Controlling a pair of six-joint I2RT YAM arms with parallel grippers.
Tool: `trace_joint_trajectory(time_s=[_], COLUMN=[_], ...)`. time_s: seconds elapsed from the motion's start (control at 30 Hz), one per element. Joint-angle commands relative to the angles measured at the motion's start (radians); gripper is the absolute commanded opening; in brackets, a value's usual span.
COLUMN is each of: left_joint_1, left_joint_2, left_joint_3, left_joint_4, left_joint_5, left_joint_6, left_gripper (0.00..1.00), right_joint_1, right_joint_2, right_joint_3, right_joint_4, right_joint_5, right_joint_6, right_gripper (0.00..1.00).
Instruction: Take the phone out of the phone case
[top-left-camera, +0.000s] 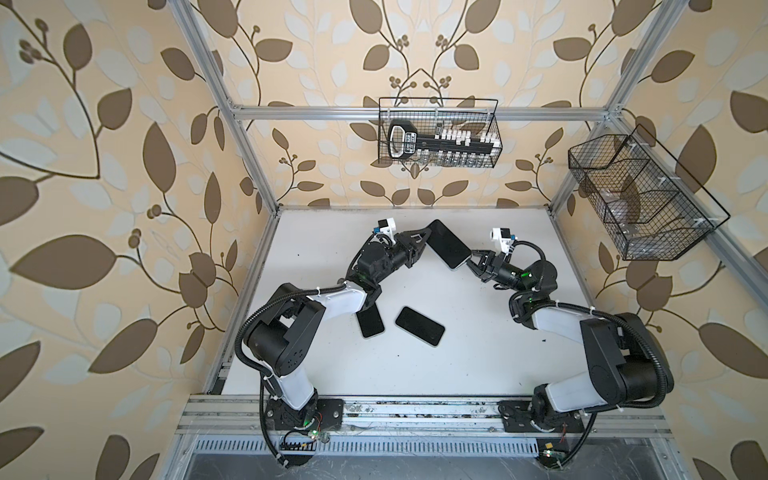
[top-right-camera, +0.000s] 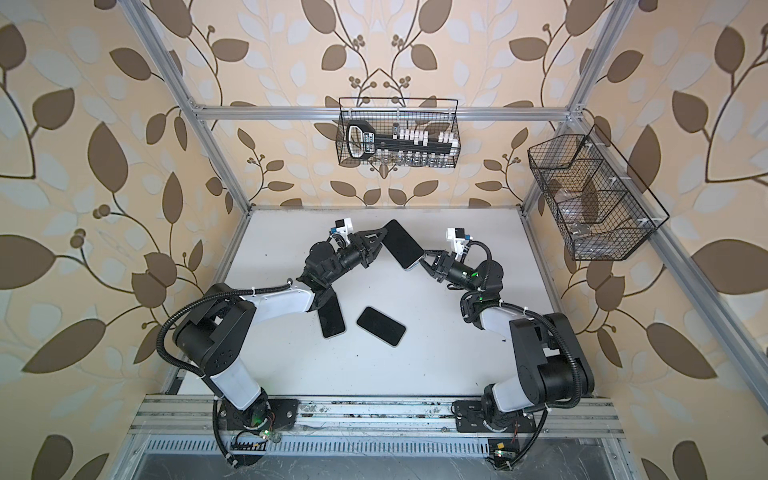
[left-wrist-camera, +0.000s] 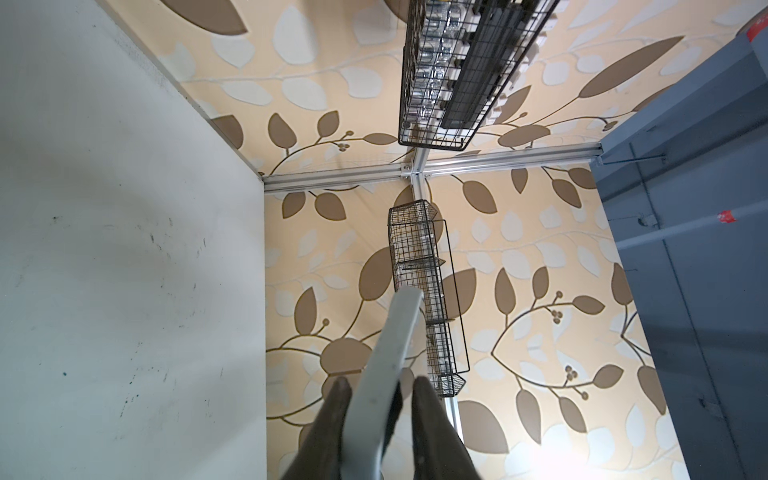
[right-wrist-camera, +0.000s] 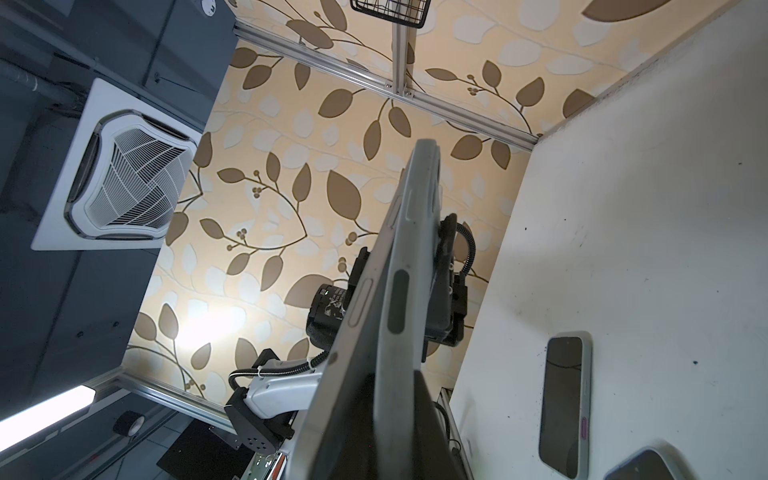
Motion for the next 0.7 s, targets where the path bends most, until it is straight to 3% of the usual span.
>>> trace_joint_trajectory(time_s=[0.0, 0.43, 0.67], left_joint_1=[0.009, 0.009, 0.01], left_joint_2=[0.003, -0.005, -0.054], left_joint_3=[0.045, 0.033, 0.015], left_joint_4=[0.088, 0.054, -0.059], left_joint_5=[-0.011, -0.02, -0.032], left_joint_6=[0.002, -0.005, 0.025], left_gripper=[0.33, 0.58, 0.65], right_joint_1=[-0.002, -0.016, -0.016], right_joint_2=[0.019, 0.02, 0.027], right_joint_3=[-0.009, -0.014, -0.012], right_joint_4=[0.16, 0.168, 0.191], right_joint_5=[0.032, 0.073, 0.093], right_joint_6=[0.092, 0.097, 0.111], right_gripper=[0.0, 0.0, 0.0])
